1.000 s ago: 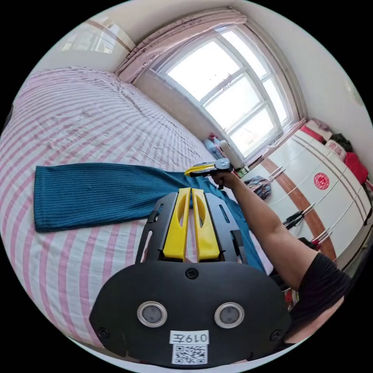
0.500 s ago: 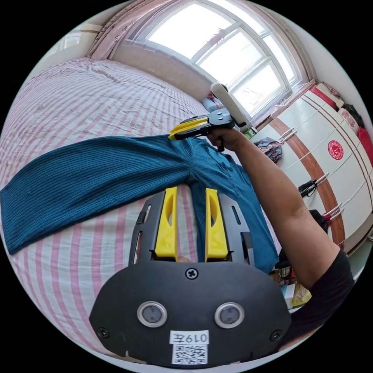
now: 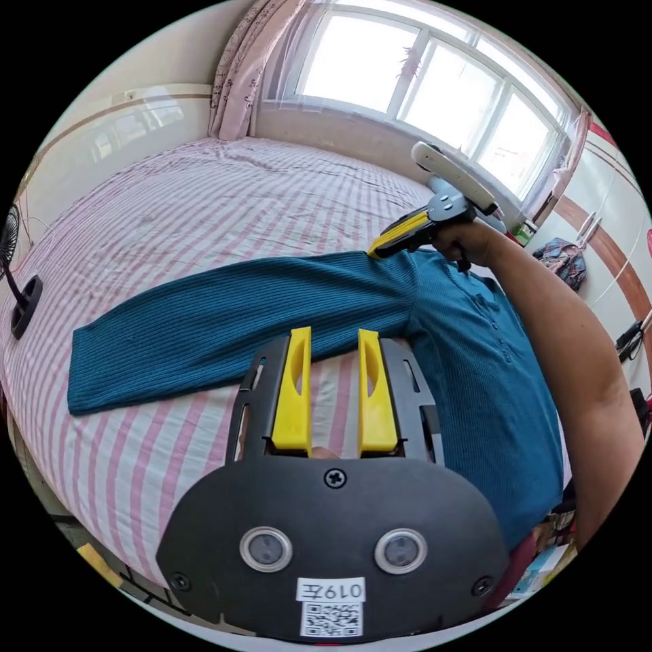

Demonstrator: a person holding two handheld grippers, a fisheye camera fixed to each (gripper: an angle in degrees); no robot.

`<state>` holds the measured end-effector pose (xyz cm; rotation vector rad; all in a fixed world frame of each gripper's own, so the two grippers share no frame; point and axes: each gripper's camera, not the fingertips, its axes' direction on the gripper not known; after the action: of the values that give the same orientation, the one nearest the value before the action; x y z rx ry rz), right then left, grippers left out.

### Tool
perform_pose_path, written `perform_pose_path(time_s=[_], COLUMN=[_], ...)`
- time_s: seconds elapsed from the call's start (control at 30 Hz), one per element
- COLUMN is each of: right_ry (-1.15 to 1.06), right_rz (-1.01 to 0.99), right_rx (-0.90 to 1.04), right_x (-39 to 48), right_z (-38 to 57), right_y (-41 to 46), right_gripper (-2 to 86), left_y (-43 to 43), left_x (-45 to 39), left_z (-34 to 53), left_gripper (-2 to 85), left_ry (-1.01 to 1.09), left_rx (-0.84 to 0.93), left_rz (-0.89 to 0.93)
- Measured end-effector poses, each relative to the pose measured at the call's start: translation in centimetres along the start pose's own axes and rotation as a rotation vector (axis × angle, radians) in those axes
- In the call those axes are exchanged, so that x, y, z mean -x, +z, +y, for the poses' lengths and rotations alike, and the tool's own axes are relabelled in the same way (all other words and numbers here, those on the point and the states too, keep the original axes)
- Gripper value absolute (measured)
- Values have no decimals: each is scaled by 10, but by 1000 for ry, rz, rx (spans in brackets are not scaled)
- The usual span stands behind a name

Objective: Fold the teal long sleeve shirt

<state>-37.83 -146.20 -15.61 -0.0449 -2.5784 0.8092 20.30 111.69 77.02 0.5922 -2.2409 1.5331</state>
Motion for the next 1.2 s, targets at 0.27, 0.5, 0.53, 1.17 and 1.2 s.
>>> perform_pose_path(time_s=[0.27,0.5,0.53,1.17,1.2], right_ry=[46,37,30,59,72], right_rz=[23,-14,-15,-39,-27], right_rx=[-52,-60,-58,-60,-66], right_x=[-7,-11,-11,-22,-23], right_z=[3,0,-1,-14,-14], right_y=[-8,-12,-11,2,3], right_gripper=[-5,44,59,0,1], left_y=[11,38,39,50,51], left_x=[1,9,10,7,7], left_z=[-3,-8,-8,-14,-15], left_gripper=[77,65,63,54,54], left_ry=[-17,-78,-83,-81,-82], left_rx=[-39,79,80,110,111], left_rz=[116,134,138,108,108])
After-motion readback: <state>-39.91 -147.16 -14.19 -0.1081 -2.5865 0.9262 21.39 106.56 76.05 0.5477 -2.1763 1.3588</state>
